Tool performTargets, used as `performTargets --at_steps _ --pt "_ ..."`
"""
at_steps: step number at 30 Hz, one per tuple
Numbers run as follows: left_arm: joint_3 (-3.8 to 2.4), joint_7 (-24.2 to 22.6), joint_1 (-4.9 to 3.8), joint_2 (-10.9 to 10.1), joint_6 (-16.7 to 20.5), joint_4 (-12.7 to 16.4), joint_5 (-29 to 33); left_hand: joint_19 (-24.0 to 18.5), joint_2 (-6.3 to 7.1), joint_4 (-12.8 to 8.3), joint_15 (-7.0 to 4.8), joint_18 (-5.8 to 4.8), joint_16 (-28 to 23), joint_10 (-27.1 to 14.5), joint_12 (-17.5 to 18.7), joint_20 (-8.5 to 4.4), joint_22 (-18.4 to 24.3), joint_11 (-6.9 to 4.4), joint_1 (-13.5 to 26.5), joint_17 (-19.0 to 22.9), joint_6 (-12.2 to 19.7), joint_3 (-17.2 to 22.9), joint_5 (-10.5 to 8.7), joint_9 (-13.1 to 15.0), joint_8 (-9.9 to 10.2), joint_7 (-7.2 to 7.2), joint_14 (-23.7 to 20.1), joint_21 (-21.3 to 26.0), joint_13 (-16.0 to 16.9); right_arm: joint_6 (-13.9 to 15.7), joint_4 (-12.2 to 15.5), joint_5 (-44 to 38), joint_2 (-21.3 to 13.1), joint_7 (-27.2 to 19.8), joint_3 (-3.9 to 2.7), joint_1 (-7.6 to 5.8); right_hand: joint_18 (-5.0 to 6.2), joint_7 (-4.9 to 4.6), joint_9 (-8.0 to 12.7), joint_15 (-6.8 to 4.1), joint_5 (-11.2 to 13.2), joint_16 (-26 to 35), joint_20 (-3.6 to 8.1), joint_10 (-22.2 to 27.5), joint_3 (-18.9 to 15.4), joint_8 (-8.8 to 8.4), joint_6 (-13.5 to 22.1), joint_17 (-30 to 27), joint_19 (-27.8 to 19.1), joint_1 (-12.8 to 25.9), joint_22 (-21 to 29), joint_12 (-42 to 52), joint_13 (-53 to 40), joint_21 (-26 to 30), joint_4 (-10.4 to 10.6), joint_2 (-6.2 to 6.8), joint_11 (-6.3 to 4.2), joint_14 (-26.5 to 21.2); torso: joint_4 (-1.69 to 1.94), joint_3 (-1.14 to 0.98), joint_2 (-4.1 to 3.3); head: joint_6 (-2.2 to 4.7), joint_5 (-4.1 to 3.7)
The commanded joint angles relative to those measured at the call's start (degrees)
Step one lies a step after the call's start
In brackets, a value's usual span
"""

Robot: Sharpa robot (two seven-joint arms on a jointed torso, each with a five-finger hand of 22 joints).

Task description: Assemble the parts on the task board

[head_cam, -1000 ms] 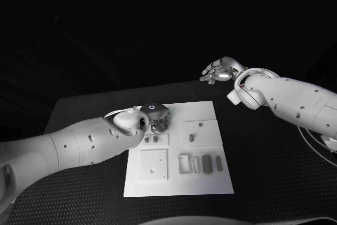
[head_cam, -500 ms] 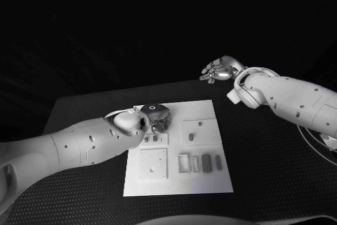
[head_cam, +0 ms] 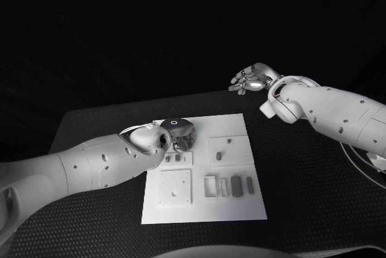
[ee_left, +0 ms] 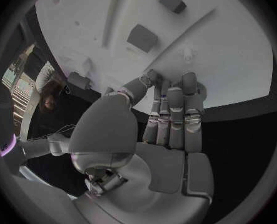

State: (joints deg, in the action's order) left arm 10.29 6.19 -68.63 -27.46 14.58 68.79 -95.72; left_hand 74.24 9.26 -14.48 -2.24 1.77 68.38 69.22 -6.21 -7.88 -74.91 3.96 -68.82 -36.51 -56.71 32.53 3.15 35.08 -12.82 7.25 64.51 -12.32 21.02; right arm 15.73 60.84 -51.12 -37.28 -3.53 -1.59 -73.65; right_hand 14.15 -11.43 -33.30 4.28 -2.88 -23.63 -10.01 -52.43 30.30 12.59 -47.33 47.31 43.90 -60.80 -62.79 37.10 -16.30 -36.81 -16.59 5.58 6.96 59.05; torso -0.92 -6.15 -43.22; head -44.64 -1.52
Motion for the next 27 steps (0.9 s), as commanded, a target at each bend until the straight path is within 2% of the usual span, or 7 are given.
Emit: performTargets --at_steps 1,12,27 --pt "0.00 -0.6 0.07 0.4 -0.4 -0.3 0.3 0.2 -0.23 0.3 -0.22 2.52 0.3 0.4 -0.1 -0.20 -1.5 -0.05 -0.2 -0.1 -0.3 -0.1 -0.08 -0.1 -0.3 -0.10 0.2 -0.3 0.0 -0.6 0.1 0.0 0.0 -0.6 -0.02 0.00 0.85 0.00 0.1 0.07 -0.2 0.3 -0.20 0.4 0.2 0.23 0.4 0.1 0.0 0.6 -0.1 0.3 0.1 0.2 0.2 0.03 -0.05 0.3 -0.08 -0.03 -0.01 -0.04 0.05" --pt "0.00 -1.0 0.46 0.7 -0.8 -1.2 0.6 0.4 -1.05 0.3 -0.29 2.58 0.9 0.7 0.3 -0.32 -1.5 -0.12 -0.4 -0.2 -0.5 0.1 -0.05 -0.2 -0.3 -0.15 0.5 -0.9 0.0 -0.5 0.2 0.0 -0.2 -0.6 -0.02 0.00 0.85 0.00 0.1 0.07 -0.2 0.3 -0.19 0.4 0.2 0.24 0.4 0.1 0.0 0.6 -0.1 0.3 0.1 0.2 0.2 0.01 -0.05 0.3 -0.07 -0.05 -0.01 -0.22 -0.15" --pt "0.00 -1.6 0.60 0.8 0.2 -1.1 1.4 0.6 -3.13 1.3 -0.63 2.71 1.6 2.5 0.6 -0.57 -1.5 -0.48 -0.1 0.0 -2.1 0.7 -0.02 -0.4 -0.9 -0.33 1.3 -2.2 0.2 -0.5 0.1 0.0 0.0 -0.5 -0.02 0.00 0.85 0.01 0.1 0.07 -0.2 0.3 -0.19 0.5 0.2 0.25 0.4 0.2 0.0 0.7 -0.1 0.3 0.2 0.2 0.2 0.00 -0.05 0.3 -0.06 -0.04 0.07 -0.28 -0.19"
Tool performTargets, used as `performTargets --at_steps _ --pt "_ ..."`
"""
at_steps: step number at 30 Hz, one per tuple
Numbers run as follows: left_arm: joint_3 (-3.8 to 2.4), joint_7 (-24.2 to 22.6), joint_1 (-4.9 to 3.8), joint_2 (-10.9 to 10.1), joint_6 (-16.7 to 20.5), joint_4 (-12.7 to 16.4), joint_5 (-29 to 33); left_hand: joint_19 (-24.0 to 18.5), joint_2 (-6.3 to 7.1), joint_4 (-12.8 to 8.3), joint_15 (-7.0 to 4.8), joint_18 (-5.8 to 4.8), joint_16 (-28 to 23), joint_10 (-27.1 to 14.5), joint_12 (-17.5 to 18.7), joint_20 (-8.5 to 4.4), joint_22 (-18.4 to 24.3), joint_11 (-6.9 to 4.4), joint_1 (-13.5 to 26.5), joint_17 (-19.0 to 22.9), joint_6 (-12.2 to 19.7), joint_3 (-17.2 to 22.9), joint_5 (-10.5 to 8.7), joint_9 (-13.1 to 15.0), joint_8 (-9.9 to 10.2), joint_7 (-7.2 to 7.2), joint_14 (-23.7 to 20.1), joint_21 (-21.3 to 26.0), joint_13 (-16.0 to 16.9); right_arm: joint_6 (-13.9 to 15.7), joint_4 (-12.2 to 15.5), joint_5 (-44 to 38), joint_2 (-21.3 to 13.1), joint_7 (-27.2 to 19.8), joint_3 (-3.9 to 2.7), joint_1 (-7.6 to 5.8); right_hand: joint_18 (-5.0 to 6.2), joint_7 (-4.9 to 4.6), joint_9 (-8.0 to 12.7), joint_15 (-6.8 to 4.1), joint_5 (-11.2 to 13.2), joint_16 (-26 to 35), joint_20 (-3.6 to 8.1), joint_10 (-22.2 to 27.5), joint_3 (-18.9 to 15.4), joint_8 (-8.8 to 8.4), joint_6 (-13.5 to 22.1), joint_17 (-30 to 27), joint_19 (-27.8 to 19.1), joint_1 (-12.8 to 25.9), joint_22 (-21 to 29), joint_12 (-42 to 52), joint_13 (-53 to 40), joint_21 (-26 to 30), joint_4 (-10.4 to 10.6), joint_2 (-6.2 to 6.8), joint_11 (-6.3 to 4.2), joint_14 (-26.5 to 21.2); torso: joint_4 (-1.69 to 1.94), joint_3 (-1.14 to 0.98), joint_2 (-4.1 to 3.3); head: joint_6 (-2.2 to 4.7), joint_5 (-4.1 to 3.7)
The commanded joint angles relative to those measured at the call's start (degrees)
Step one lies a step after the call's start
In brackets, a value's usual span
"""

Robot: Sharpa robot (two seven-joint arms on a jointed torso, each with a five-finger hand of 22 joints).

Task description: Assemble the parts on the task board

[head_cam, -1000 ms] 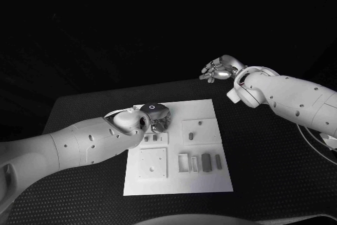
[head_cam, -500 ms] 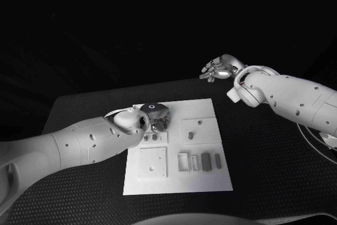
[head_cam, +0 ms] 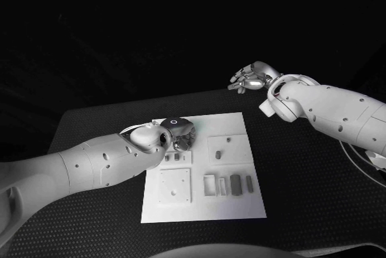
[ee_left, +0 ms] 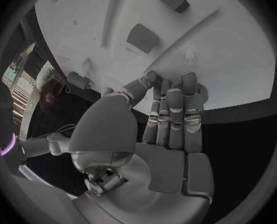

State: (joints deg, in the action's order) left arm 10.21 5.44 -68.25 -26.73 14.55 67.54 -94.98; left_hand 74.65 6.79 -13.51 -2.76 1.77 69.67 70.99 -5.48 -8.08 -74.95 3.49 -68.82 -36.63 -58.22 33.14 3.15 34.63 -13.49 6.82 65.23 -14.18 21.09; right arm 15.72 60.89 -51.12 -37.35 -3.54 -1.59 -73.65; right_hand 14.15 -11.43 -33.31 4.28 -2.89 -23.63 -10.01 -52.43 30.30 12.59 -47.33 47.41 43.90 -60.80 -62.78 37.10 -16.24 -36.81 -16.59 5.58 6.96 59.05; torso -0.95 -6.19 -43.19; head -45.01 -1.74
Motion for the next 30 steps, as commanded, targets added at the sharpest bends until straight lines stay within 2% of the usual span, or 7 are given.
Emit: performTargets --at_steps 1,8,20,25,30 --pt "0.08 -0.7 0.23 0.0 0.7 0.2 0.8 0.3 -0.80 0.4 -0.20 2.71 0.4 1.0 -0.2 -0.42 -1.5 -0.09 -0.2 0.1 -0.8 0.2 -0.03 0.1 -0.4 0.05 0.7 -0.5 0.1 -0.5 0.0 0.0 0.0 -0.5 -0.02 0.00 0.85 0.01 0.1 0.07 -0.2 0.3 -0.19 0.5 0.2 0.26 0.4 0.1 0.0 0.7 -0.1 0.3 0.1 0.2 0.2 0.00 -0.05 0.3 -0.03 0.00 0.03 0.12 0.04" --pt "0.07 -0.8 0.29 -0.1 2.9 0.3 2.2 0.6 -1.51 0.9 -0.62 2.67 0.8 2.2 -0.1 -0.74 -1.4 -0.52 -0.8 0.2 -2.0 1.5 -0.11 0.1 -0.8 -0.26 1.4 -1.2 0.3 -0.5 0.0 0.0 0.0 -0.5 -0.02 0.00 0.85 0.01 0.1 0.06 -0.2 0.3 -0.19 0.5 0.2 0.26 0.4 0.1 0.0 0.7 -0.1 0.3 0.1 0.2 0.2 -0.01 -0.05 0.3 -0.01 0.01 0.01 0.23 0.01" --pt "0.04 -2.2 0.52 -0.5 5.6 0.6 3.6 1.3 -1.86 0.5 -1.13 2.64 1.3 3.5 -0.1 -1.21 -1.4 -1.04 -1.5 0.3 -3.0 2.5 0.00 0.1 -1.2 -0.56 2.4 -2.0 0.5 -0.5 0.0 0.0 0.0 -0.5 -0.02 0.00 0.85 0.01 0.1 0.06 -0.2 0.4 -0.18 0.5 0.2 0.27 0.4 0.1 0.0 0.7 -0.1 0.4 0.1 0.2 0.1 -0.01 -0.06 0.3 -0.01 0.01 0.02 0.32 -0.10" --pt "-0.05 -3.0 0.72 -1.7 6.9 2.0 4.4 1.4 -1.93 0.3 -1.24 2.63 1.4 3.7 0.0 -1.31 -1.4 -1.14 -1.5 0.3 -3.2 2.6 0.00 0.1 -1.3 -0.63 2.6 -2.1 0.5 -0.6 0.1 0.0 -0.1 -0.5 -0.02 0.00 0.85 0.01 0.1 0.06 -0.2 0.4 -0.18 0.5 0.2 0.28 0.4 0.1 0.0 0.7 -0.1 0.4 0.2 0.3 0.1 -0.01 -0.06 0.4 -0.02 0.01 -0.02 0.46 -0.18" --pt "-0.24 -3.1 0.70 -3.6 7.3 3.7 5.1 1.5 -1.90 0.2 -1.29 2.62 1.4 3.8 0.0 -1.35 -1.4 -1.18 -1.6 0.3 -3.2 2.6 0.00 0.0 -1.3 -0.66 2.7 -2.2 0.5 -0.5 0.1 0.0 -0.3 -0.5 -0.02 0.00 0.85 0.01 0.1 0.06 -0.2 0.4 -0.18 0.5 0.2 0.28 0.4 0.1 0.0 0.7 -0.1 0.4 0.2 0.3 0.1 -0.01 -0.06 0.4 0.03 0.10 0.01 0.54 -0.26"
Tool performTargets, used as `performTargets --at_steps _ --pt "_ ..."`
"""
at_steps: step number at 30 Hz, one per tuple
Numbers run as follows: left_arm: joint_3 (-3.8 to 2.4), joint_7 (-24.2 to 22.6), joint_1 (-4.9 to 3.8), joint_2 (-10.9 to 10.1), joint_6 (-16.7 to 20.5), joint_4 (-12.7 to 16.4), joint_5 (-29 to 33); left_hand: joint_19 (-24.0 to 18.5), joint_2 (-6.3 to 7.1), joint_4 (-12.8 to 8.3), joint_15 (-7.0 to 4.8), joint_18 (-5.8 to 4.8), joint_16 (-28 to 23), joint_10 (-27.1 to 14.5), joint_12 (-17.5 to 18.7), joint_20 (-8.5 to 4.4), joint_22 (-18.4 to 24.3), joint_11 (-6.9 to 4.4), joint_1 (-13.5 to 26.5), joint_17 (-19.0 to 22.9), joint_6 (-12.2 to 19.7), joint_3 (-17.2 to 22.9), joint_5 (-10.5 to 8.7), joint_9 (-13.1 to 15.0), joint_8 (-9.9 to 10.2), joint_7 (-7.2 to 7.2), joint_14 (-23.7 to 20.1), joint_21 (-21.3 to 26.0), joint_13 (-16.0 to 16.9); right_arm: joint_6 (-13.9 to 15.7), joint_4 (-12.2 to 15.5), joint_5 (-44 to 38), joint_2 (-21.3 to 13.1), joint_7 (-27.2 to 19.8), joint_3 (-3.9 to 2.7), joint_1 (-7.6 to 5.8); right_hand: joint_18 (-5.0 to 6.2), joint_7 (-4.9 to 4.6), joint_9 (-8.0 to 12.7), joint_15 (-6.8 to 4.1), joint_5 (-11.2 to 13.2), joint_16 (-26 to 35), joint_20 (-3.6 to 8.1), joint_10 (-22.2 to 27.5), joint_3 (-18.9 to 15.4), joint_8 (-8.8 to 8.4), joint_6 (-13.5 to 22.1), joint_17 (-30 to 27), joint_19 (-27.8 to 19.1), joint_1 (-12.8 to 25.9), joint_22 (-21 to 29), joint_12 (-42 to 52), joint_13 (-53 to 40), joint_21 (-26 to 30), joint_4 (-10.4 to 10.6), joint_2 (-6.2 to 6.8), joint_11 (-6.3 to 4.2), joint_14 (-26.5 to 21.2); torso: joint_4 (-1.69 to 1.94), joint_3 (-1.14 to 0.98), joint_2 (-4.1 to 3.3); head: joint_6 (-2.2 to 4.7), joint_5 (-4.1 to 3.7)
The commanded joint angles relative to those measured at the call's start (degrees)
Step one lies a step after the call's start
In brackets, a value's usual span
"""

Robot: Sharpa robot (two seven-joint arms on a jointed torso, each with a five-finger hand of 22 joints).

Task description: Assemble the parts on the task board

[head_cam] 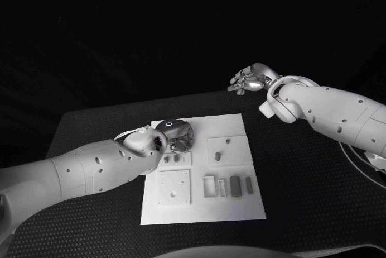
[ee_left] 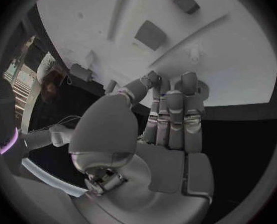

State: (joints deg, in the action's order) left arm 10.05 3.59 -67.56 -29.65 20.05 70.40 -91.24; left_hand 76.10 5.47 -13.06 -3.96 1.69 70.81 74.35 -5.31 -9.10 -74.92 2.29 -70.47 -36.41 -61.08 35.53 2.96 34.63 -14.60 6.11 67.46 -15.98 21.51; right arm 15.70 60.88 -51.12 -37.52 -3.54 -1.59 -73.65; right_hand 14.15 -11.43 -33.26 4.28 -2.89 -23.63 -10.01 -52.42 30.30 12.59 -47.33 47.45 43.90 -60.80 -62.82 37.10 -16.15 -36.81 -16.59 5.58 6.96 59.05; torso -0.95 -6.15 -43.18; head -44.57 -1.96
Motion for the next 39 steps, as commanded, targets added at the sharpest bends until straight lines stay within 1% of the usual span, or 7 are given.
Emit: performTargets --at_steps 1,8,12,15,17,22,39 --pt "-0.13 -1.3 -0.01 -1.2 1.7 1.5 1.6 0.1 -0.56 -0.3 -0.11 2.69 0.3 0.5 -0.2 -0.34 -1.4 0.00 0.1 0.1 -0.4 0.2 0.19 0.0 -0.2 0.03 0.5 -0.4 0.1 -0.5 0.1 0.0 -0.2 -0.5 -0.02 0.00 0.85 0.01 0.1 0.06 -0.2 0.4 -0.18 0.5 0.2 0.28 0.4 0.1 0.0 0.7 -0.1 0.4 0.1 0.3 0.1 -0.01 -0.06 0.4 0.03 0.07 0.03 0.09 -0.05" --pt "-1.92 -1.2 -0.08 -5.3 0.4 5.2 2.2 0.1 -0.51 -0.4 -0.16 2.64 0.3 0.6 -0.2 -0.38 -1.4 -0.06 0.1 0.1 -0.5 0.2 0.18 0.0 -0.3 -0.01 0.6 -0.5 0.1 -0.5 0.2 0.0 -0.5 -0.4 -0.02 0.00 0.85 0.02 0.1 0.06 -0.2 0.4 -0.17 0.5 0.3 0.28 0.4 0.1 0.0 0.7 -0.1 0.4 0.1 0.3 0.1 0.00 -0.06 0.4 0.22 0.11 0.10 0.11 0.00" --pt "-2.24 -1.2 -0.14 -7.3 0.1 6.8 2.5 0.1 -0.49 -0.4 -0.18 2.62 0.4 0.7 -0.2 -0.39 -1.4 -0.07 0.1 0.1 -0.6 0.3 0.18 0.0 -0.3 -0.02 0.6 -0.5 0.2 -0.4 0.2 0.0 -0.6 -0.4 -0.02 0.00 0.85 0.02 0.1 0.06 -0.2 0.4 -0.17 0.5 0.3 0.29 0.4 0.1 0.0 0.7 -0.1 0.4 0.1 0.3 0.1 0.01 -0.06 0.4 0.23 0.18 0.08 0.09 0.08" --pt "-2.34 -1.0 -0.16 -8.5 -1.1 7.4 2.5 0.1 -0.46 -0.4 -0.19 2.61 0.4 0.8 -0.1 -0.40 -1.4 -0.09 0.1 0.1 -0.6 0.3 0.18 0.0 -0.3 -0.04 0.6 -0.5 0.2 -0.5 0.2 0.0 -0.7 -0.4 -0.02 0.00 0.85 0.02 0.1 0.06 -0.2 0.4 -0.17 0.5 0.3 0.29 0.4 0.1 0.0 0.7 -0.1 0.4 0.1 0.3 0.1 0.01 -0.06 0.4 0.25 0.17 0.04 0.11 0.15" --pt "-2.34 -0.9 -0.17 -8.9 -3.6 7.3 2.4 0.1 -0.45 -0.4 -0.20 2.60 0.4 0.8 -0.1 -0.41 -1.4 -0.09 0.1 0.1 -0.7 0.3 0.17 0.0 -0.3 -0.04 0.6 -0.5 0.2 -0.5 0.1 0.0 -0.7 -0.4 -0.02 0.00 0.85 0.02 0.1 0.06 -0.2 0.4 -0.17 0.5 0.3 0.29 0.4 0.1 0.0 0.7 -0.1 0.4 0.1 0.3 0.1 0.01 -0.06 0.4 0.24 0.17 0.03 0.10 0.14" --pt "-2.31 -0.7 -0.17 -9.3 -4.4 6.7 1.3 0.0 -0.44 -0.4 -0.21 2.56 0.3 0.8 -0.1 -0.41 -1.4 -0.10 0.3 0.2 -0.7 0.2 0.13 0.0 -0.3 -0.04 0.6 -0.5 0.2 -0.5 0.1 0.0 -0.7 -0.4 -0.02 0.00 0.85 0.02 0.1 0.06 -0.2 0.4 -0.17 0.5 0.3 0.30 0.4 0.1 0.0 0.7 -0.1 0.4 0.1 0.3 0.1 0.00 -0.06 0.4 0.13 0.16 0.00 0.04 0.28" --pt "-2.23 -1.0 -0.16 -7.7 -4.2 2.8 -1.4 0.0 -0.43 -0.5 -0.24 2.53 0.3 0.9 0.0 -0.47 -1.3 -0.13 0.1 0.2 -0.7 0.4 0.14 -0.1 -0.3 -0.08 0.6 -0.5 0.2 -0.5 0.0 0.0 -0.5 -0.5 -0.02 0.00 0.85 0.02 0.1 0.06 -0.2 0.5 -0.16 0.5 0.3 0.32 0.4 0.2 0.0 0.7 -0.1 0.5 0.2 0.3 0.1 -0.01 -0.06 0.4 0.03 0.07 0.02 -0.02 0.53"
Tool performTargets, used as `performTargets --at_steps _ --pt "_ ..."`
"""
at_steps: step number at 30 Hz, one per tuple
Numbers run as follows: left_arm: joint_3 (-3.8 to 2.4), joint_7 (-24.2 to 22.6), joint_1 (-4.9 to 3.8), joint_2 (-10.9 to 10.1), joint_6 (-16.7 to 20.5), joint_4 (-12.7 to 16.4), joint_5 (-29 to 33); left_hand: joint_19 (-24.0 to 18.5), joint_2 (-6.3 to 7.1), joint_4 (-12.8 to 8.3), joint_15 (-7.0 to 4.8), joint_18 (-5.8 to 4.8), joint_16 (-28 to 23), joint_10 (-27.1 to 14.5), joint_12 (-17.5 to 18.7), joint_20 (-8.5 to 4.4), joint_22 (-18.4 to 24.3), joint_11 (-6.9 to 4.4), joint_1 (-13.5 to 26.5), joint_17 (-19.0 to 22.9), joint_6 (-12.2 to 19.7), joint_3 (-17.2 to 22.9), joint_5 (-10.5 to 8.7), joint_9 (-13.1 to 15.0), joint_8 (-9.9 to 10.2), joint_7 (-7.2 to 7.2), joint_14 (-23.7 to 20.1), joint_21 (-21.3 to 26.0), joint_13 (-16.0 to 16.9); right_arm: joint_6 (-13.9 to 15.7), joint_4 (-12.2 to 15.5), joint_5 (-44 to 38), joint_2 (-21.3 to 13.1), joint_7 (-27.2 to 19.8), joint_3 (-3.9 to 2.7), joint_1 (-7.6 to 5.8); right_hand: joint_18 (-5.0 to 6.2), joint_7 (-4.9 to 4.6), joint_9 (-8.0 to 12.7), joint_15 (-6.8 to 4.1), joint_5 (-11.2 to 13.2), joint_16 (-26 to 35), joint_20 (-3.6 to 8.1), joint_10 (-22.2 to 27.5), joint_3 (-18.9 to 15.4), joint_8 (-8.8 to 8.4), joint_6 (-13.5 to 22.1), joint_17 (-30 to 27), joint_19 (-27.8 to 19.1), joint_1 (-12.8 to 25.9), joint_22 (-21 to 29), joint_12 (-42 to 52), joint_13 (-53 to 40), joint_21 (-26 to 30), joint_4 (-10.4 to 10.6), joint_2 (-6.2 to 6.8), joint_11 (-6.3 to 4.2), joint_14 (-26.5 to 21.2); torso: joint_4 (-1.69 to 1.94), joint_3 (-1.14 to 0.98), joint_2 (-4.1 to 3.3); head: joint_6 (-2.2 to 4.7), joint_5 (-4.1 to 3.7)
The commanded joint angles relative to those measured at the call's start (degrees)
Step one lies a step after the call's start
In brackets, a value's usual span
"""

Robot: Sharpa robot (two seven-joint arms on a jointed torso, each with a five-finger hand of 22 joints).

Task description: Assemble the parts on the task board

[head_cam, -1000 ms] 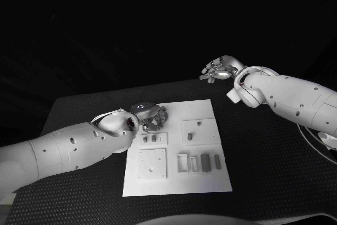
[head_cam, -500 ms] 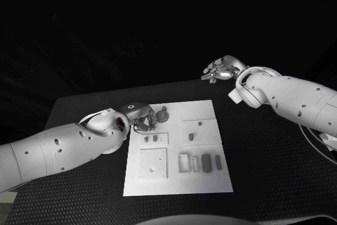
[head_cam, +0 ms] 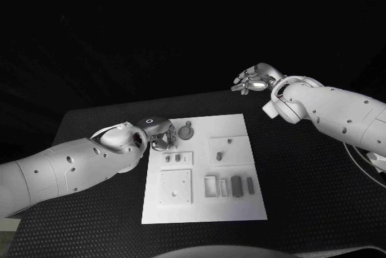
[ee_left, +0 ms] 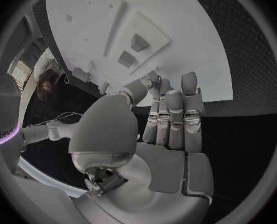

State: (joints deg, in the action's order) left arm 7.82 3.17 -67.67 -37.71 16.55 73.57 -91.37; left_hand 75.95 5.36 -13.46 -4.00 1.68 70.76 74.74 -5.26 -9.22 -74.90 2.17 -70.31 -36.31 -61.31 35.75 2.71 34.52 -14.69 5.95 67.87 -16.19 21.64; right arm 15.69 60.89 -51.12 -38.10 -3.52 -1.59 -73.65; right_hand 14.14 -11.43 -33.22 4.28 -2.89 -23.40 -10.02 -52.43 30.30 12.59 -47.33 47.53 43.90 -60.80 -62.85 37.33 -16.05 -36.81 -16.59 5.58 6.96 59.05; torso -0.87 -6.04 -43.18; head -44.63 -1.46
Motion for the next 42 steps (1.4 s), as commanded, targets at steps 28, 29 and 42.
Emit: performTargets --at_steps 28,29,42 --pt "0.18 -0.8 -0.03 1.3 -2.5 -0.7 -1.3 0.1 -0.40 -0.2 -0.23 2.48 0.4 0.7 0.0 -0.40 -1.3 -0.04 -0.1 0.1 -0.6 0.3 0.38 0.0 -0.2 0.06 0.3 -0.4 0.1 -0.5 0.0 0.0 0.1 -0.5 -0.02 0.01 0.86 0.02 0.1 0.06 -0.2 0.3 -0.16 0.5 0.3 0.34 0.4 0.2 0.0 0.7 -0.1 0.3 0.2 0.3 0.1 0.00 -0.06 0.4 -0.07 -0.06 0.01 -0.26 -0.08" --pt "0.18 -0.8 -0.03 1.2 -2.6 -0.7 -1.3 0.1 -0.40 -0.2 -0.23 2.48 0.4 0.7 0.0 -0.40 -1.3 -0.04 -0.1 0.1 -0.6 0.3 0.39 0.0 -0.2 0.06 0.3 -0.4 0.1 -0.5 0.0 0.0 0.1 -0.5 -0.02 0.01 0.86 0.02 0.1 0.06 -0.2 0.3 -0.16 0.5 0.3 0.34 0.4 0.2 0.0 0.7 -0.1 0.3 0.2 0.3 0.1 0.00 -0.06 0.4 -0.07 -0.06 0.01 -0.27 -0.08" --pt "0.28 -0.9 -0.03 1.3 -3.8 -0.5 -1.3 0.1 -0.42 -0.2 -0.24 2.46 0.4 0.7 0.0 -0.41 -1.3 -0.05 -0.1 0.1 -0.6 0.3 0.38 0.0 -0.2 0.06 0.3 -0.4 0.1 -0.5 0.0 0.0 0.1 -0.5 -0.02 0.02 0.86 0.03 0.1 0.06 -0.2 0.3 -0.15 0.5 0.3 0.35 0.4 0.2 0.0 0.7 -0.1 0.4 0.2 0.3 0.1 0.00 -0.06 0.4 0.02 -0.03 0.02 -0.43 -0.09"
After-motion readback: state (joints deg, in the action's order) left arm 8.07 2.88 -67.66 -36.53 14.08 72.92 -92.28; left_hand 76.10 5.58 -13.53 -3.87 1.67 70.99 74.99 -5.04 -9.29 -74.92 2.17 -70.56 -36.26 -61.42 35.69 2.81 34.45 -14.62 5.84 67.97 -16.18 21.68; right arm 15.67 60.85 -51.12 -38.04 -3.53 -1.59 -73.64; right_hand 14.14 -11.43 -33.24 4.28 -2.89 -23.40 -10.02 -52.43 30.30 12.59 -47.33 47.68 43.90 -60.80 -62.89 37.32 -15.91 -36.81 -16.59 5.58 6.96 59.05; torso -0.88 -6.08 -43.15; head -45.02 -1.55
